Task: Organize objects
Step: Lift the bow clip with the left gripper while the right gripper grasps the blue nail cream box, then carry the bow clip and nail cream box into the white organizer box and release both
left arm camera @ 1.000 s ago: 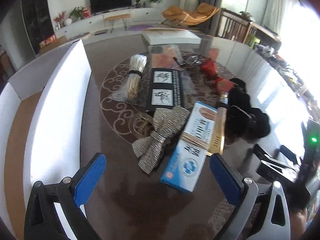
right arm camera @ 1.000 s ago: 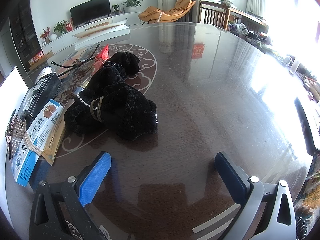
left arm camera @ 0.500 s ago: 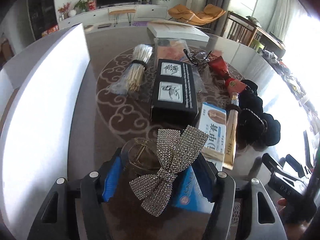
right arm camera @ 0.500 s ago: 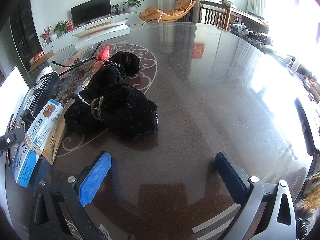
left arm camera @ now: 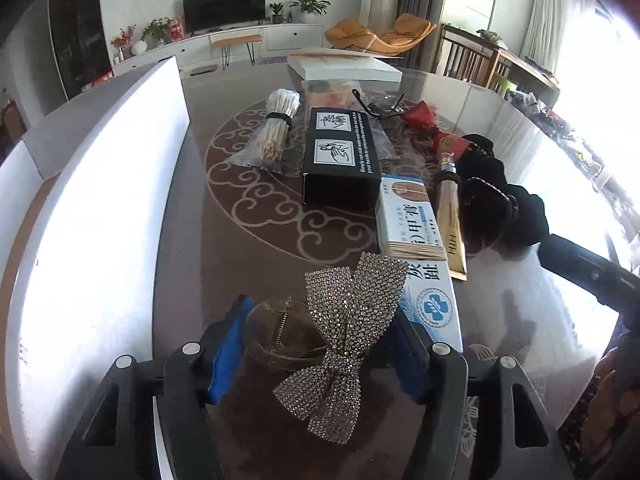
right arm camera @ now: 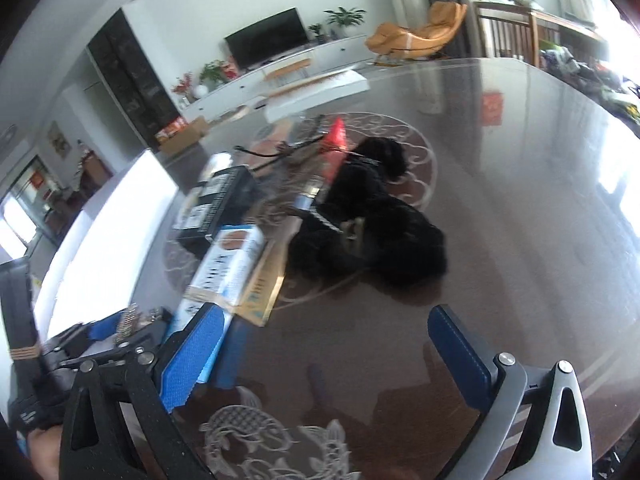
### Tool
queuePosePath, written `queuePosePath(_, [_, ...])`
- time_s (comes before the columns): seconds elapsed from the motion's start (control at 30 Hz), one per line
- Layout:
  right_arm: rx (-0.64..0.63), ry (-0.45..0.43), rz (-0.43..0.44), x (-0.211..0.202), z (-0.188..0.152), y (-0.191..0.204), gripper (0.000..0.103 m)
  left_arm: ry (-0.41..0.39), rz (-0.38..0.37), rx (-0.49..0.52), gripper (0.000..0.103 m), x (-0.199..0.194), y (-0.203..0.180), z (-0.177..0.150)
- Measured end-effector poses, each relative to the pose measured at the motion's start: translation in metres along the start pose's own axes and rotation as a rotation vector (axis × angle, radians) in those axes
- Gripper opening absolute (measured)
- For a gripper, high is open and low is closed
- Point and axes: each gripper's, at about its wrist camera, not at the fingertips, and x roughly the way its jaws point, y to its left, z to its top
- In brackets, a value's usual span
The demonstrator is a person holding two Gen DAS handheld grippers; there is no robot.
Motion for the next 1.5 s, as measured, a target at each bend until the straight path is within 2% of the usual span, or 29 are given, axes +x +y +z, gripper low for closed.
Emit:
queuePosePath(0.07, [0.016,0.072,0.114,0.01,0.013,0.014,0.083,-0.008,-0.005,-0.01,0.063,-0.007,-0.001,-0.008])
queuePosePath(0.13, [0.0,0.153,0.164,0.028,0.026,0.034,0.081,-0.009,0.001,-0.038,0.063,-0.015,0.0,-0.019])
queuePosePath(0.23, [-0.043,0.278,0.141,0.064,0.036,0.064,0.073,0.004,0.002,-0.067,0.063,-0.029,0.0,-0.04])
queuePosePath(0.33, [-0.137,0.367,0.028,0.098,0.03,0.091,0.07,-0.006,0.02,-0.054,0.063,-0.039,-0.003,-0.056])
queuePosePath(0.43, [-0.264,0.371,-0.028,0.106,0.016,0.11,0.065,-0.024,0.043,-0.031,0.063,-0.041,-0.006,-0.062])
queuePosePath(0.47, [-0.294,0.377,-0.026,0.104,0.011,0.112,0.06,-0.024,0.042,-0.034,0.063,-0.041,-0.006,-0.061])
queuePosePath(0.6, [-0.293,0.425,-0.038,0.083,0.002,0.084,0.049,-0.027,0.026,-0.062,0.063,-0.041,0.0,-0.059])
queuePosePath(0.67, [-0.28,0.441,-0.063,0.074,0.0,0.069,0.049,-0.037,0.028,-0.06,0.063,-0.039,-0.001,-0.058])
queuePosePath(0.73, [-0.289,0.441,-0.052,0.07,-0.001,0.067,0.051,-0.043,0.026,-0.054,0.063,-0.038,-0.002,-0.057])
queuePosePath(0.77, [-0.301,0.444,-0.053,0.071,-0.002,0.071,0.056,-0.043,0.023,-0.052,0.063,-0.037,-0.003,-0.056])
queuePosePath(0.9, [-0.424,0.436,-0.096,0.093,-0.012,0.098,0.056,-0.035,0.002,-0.065,0.063,-0.036,-0.002,-0.054])
queuePosePath(0.97, [-0.491,0.428,-0.141,0.103,-0.02,0.103,0.044,-0.028,-0.017,-0.081,0.063,-0.037,0.001,-0.054])
queuePosePath(1.07, [-0.408,0.429,-0.071,0.093,-0.022,0.088,0.044,-0.038,-0.055,-0.105,0.063,-0.047,0.003,-0.053])
queuePosePath(1.2, [-0.269,0.367,0.02,0.053,-0.011,0.064,0.044,-0.084,-0.137,-0.119,0.063,-0.076,-0.001,-0.037])
queuePosePath(1.3, [-0.216,0.333,0.1,0.033,0.016,0.076,0.044,-0.134,-0.202,-0.153,0.063,-0.111,0.008,-0.02])
queuePosePath(1.4, [-0.22,0.305,0.199,0.016,0.043,0.11,0.044,-0.205,-0.177,-0.168,0.063,-0.151,0.035,-0.007])
queuePosePath(1.5, [-0.238,0.293,0.324,0.004,0.052,0.17,0.044,-0.234,-0.084,-0.209,0.063,-0.178,0.079,-0.005])
